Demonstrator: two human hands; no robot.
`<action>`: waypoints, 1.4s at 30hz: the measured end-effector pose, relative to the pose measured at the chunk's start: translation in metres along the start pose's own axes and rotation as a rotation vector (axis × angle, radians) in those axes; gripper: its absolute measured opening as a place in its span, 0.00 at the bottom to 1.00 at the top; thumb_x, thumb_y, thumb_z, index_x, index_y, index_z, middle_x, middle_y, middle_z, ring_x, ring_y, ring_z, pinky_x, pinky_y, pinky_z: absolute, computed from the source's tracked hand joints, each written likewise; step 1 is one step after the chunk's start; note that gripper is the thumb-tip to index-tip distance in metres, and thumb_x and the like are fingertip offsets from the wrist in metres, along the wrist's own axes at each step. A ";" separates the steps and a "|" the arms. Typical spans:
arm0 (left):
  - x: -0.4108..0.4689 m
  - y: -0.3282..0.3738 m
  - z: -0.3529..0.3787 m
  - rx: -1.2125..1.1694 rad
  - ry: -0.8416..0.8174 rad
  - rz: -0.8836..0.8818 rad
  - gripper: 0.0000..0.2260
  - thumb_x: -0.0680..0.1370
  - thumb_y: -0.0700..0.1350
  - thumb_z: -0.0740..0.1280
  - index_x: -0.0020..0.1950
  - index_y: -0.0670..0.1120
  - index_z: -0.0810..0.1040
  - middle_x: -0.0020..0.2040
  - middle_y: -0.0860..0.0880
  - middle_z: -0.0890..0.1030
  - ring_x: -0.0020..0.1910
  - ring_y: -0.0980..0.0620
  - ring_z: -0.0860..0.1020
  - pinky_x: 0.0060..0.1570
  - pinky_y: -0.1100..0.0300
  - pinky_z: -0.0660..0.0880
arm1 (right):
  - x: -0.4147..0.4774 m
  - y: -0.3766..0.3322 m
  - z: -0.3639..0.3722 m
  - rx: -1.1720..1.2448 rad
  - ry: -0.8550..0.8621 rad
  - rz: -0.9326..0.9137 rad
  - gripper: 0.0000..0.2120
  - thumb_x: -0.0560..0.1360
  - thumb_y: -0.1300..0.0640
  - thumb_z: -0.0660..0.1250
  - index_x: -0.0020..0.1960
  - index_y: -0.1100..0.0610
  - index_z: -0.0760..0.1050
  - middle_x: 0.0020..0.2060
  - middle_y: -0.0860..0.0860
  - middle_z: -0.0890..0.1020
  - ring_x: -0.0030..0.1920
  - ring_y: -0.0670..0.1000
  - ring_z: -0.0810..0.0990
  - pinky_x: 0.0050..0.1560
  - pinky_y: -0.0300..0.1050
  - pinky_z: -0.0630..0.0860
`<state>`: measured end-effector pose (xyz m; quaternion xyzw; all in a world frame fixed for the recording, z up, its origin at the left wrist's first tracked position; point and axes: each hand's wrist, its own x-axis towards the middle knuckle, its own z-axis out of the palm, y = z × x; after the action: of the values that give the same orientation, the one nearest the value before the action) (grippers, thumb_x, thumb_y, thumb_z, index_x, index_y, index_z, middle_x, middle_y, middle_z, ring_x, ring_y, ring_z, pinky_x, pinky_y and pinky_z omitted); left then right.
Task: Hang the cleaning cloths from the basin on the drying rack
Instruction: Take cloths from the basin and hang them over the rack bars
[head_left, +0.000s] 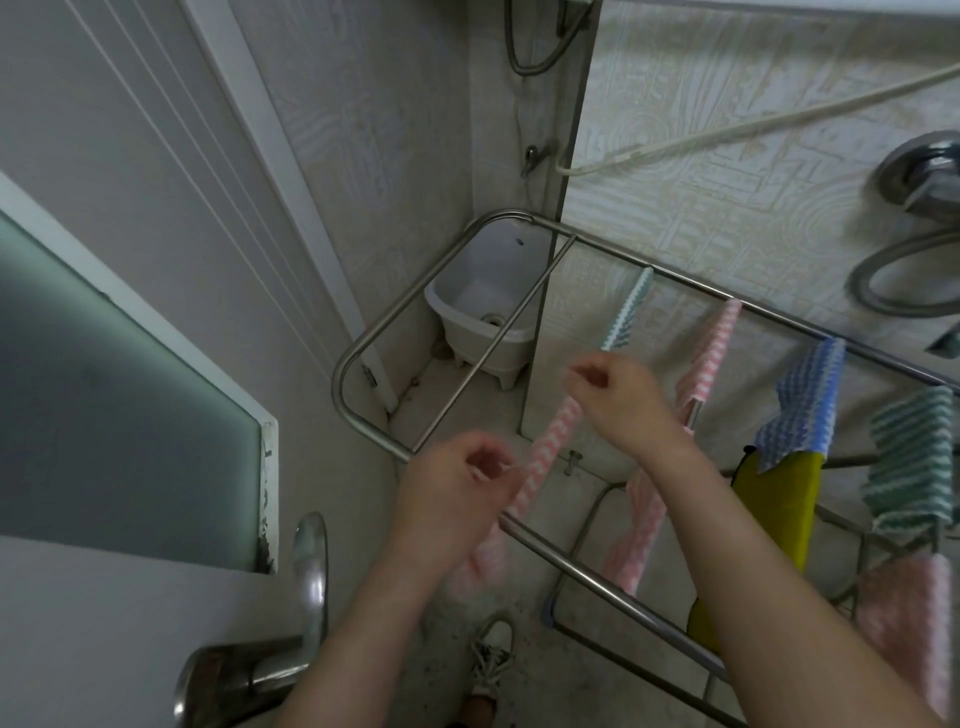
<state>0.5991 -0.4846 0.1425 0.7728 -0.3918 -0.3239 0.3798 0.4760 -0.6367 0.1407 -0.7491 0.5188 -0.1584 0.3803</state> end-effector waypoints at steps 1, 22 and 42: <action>-0.003 0.010 -0.009 -0.171 -0.016 -0.017 0.05 0.71 0.41 0.74 0.40 0.51 0.81 0.38 0.55 0.82 0.39 0.56 0.79 0.42 0.62 0.76 | -0.012 -0.011 -0.004 0.198 -0.158 0.025 0.09 0.78 0.48 0.64 0.49 0.52 0.80 0.44 0.49 0.83 0.46 0.49 0.80 0.41 0.40 0.74; 0.023 0.047 -0.058 -0.195 0.219 0.269 0.12 0.79 0.40 0.63 0.46 0.56 0.80 0.38 0.60 0.82 0.38 0.63 0.78 0.41 0.66 0.72 | -0.044 -0.041 -0.053 0.191 -0.261 -0.235 0.07 0.69 0.54 0.75 0.45 0.52 0.80 0.40 0.55 0.83 0.38 0.46 0.78 0.42 0.36 0.74; 0.046 -0.013 -0.040 -0.357 0.434 -0.016 0.11 0.82 0.45 0.56 0.57 0.61 0.71 0.56 0.47 0.77 0.53 0.48 0.78 0.53 0.42 0.77 | 0.068 -0.046 0.002 0.235 -0.056 -0.152 0.04 0.73 0.65 0.69 0.40 0.58 0.79 0.34 0.55 0.80 0.35 0.53 0.79 0.43 0.50 0.81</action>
<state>0.6583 -0.5055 0.1426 0.7479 -0.2320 -0.2179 0.5826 0.5355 -0.6890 0.1626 -0.7405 0.4277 -0.2254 0.4668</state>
